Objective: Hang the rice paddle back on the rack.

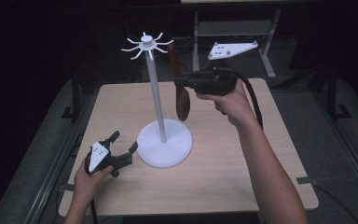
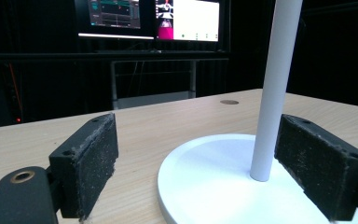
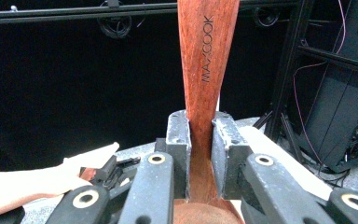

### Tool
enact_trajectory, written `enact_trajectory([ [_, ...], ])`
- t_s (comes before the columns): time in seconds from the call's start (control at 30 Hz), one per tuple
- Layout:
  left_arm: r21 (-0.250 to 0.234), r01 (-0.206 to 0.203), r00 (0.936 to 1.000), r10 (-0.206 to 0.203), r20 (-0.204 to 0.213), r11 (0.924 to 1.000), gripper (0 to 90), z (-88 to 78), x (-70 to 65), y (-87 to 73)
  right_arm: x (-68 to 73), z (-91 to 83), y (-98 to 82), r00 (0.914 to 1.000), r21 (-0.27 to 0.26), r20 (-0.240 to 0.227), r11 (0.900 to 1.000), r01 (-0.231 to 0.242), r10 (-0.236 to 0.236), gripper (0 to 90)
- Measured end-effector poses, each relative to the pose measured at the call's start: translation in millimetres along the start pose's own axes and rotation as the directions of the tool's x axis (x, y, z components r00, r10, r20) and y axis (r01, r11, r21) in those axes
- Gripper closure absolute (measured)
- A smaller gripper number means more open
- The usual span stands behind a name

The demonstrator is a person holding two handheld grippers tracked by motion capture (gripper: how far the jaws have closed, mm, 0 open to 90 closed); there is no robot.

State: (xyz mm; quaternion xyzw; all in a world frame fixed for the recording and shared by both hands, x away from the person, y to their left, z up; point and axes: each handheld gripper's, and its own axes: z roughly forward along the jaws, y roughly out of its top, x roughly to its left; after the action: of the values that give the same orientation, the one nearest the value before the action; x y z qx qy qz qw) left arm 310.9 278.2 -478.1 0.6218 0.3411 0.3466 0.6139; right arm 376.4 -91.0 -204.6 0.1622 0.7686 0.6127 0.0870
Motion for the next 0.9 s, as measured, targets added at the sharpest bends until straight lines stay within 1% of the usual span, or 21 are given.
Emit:
enact_trajectory([
  [0.1, -0.004, 0.009, 1.0, -0.009, 0.0, 0.9999, 12.9, 0.2, -0.7, -0.1, 1.8, 5.2, 1.3, 0.9999, 0.016, 0.006, 1.0, 0.01, -0.01, 78.1],
  [0.17, 0.0, 0.005, 1.0, -0.005, -0.001, 1.0, 12.9, -0.1, -0.3, -0.1, 2.3, 8.3, 1.8, 0.9999, 0.024, 0.009, 1.0, 0.009, -0.01, 78.1],
  [0.4, 0.002, 0.005, 1.0, -0.005, 0.0, 1.0, 12.9, -0.3, -0.2, -0.1, 2.4, 16.1, 4.4, 0.9998, 0.028, 0.016, 1.0, 0.011, -0.012, 77.1],
  [0.47, -0.002, 0.006, 1.0, -0.006, 0.001, 1.0, 12.9, 0.1, -0.3, -0.2, 2.3, 16.9, 4.3, 0.9999, 0.032, 0.011, 0.999, 0.008, -0.008, 76.3],
  [0.53, 0.001, 0.007, 1.0, -0.007, 0.001, 1.0, 12.9, 0.0, -0.3, -0.1, 2.2, 16.9, 4.0, 1.0, 0.03, 0.003, 1.0, 0.006, -0.006, 73.4],
  [0.67, -0.009, 0.017, 0.9999, -0.017, -0.001, 0.9998, 12.9, 1.0, -0.9, -0.3, 2.0, 14.7, 2.7, 0.9999, 0.036, -0.001, 0.999, 0.011, -0.011, 71.6],
  [0.7, 0.001, 0.006, 1.0, -0.006, -0.003, 1.0, 12.9, 0.3, -0.2, -0.1, 1.6, 13.4, 1.8, 0.9999, 0.036, -0.003, 0.999, 0.013, -0.013, 71.1],
  [0.73, 0.001, 0.004, 1.0, -0.004, -0.003, 1.0, 12.9, 0.4, 0.0, 0.0, 1.5, 11.8, 0.9, 0.9999, 0.036, 0.0, 0.999, 0.011, -0.011, 70.2],
  [0.87, 0.001, 0.004, 1.0, -0.004, -0.004, 1.0, 12.9, 0.4, 0.0, 0.0, 0.7, 4.3, -4.9, 1.0, 0.036, 0.006, 0.999, 0.002, -0.003, 68.2],
  [0.9, -0.006, 0.012, 0.9999, -0.012, -0.004, 0.9999, 12.9, 0.8, -0.6, -0.1, 0.8, 2.3, -6.6, 1.0, 0.039, 0.008, 0.999, 0.0, 0.0, 67.2],
])
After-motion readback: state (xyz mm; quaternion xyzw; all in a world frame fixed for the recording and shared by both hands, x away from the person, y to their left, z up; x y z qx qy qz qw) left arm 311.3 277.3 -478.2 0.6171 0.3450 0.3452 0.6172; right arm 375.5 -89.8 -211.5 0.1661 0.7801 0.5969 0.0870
